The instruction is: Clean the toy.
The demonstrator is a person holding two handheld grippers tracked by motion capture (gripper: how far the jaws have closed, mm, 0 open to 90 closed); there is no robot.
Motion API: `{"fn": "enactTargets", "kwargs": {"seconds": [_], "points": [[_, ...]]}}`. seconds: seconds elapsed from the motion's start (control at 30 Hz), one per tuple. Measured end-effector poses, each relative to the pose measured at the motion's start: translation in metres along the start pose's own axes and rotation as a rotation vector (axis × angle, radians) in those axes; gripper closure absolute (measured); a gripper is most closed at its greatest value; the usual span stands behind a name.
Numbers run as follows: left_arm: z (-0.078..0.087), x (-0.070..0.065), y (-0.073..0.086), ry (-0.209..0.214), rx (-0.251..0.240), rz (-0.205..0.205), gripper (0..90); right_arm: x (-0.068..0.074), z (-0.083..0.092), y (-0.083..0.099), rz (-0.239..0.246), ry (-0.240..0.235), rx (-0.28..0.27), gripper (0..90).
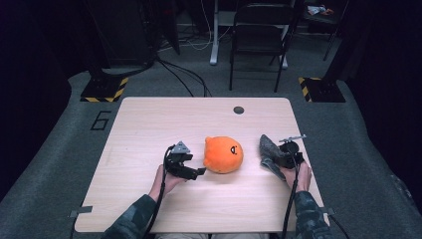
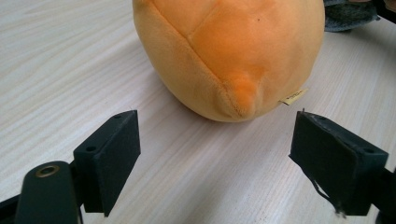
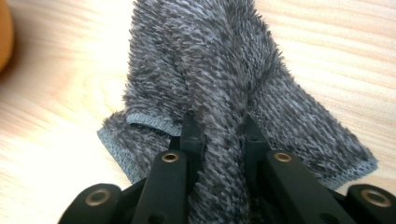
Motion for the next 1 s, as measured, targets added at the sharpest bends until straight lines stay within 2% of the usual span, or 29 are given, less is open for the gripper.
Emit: {"fn": "enactTargets", "kwargs": {"seconds": [0.1,0.23,0.37,0.5,0.63,0.8,0.9,1.0], "points": [[0.001,0.001,-0.002,-0.017,-0.011,-0.009,18.9,0.001,0.008,-0.004,0.002,-0.013,-0.032,77.2],[0.002,0.002,-0.002,-0.019,-0.017,-0.003,22.5,0.010,0.024,-0.014,-0.014,-0.058,-0.084,77.2],[0.002,0.002,-0.004,-0.031,-0.037,-0.003,25.1,0.017,0.034,-0.020,0.009,-0.076,-0.122,77.2],[0.000,0.001,-0.004,-0.033,-0.031,-0.003,27.9,0.025,0.042,-0.025,0.029,-0.106,-0.150,77.2],[-0.002,-0.001,-0.006,-0.030,-0.043,-0.007,27.3,0.032,0.047,-0.029,0.056,-0.109,-0.169,77.2],[-0.004,-0.005,-0.011,-0.030,-0.057,-0.017,21.9,0.043,0.059,-0.035,0.061,-0.126,-0.199,77.4],[-0.007,-0.007,-0.013,-0.026,-0.061,-0.013,20.5,0.054,0.066,-0.040,0.078,-0.138,-0.214,77.6],[-0.008,-0.008,-0.014,-0.028,-0.059,-0.025,21.4,0.066,0.070,-0.045,0.102,-0.152,-0.217,77.7]]}}
Point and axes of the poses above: each handheld gripper's, and its own axes: z roughly backward along the jaws, y roughly out of its underside, x roughly to its left, the point moved 10 cm from there along -z, roughly forward along the jaws, and after that the axes turned 11 degrees about x, right-handed, at the moved point
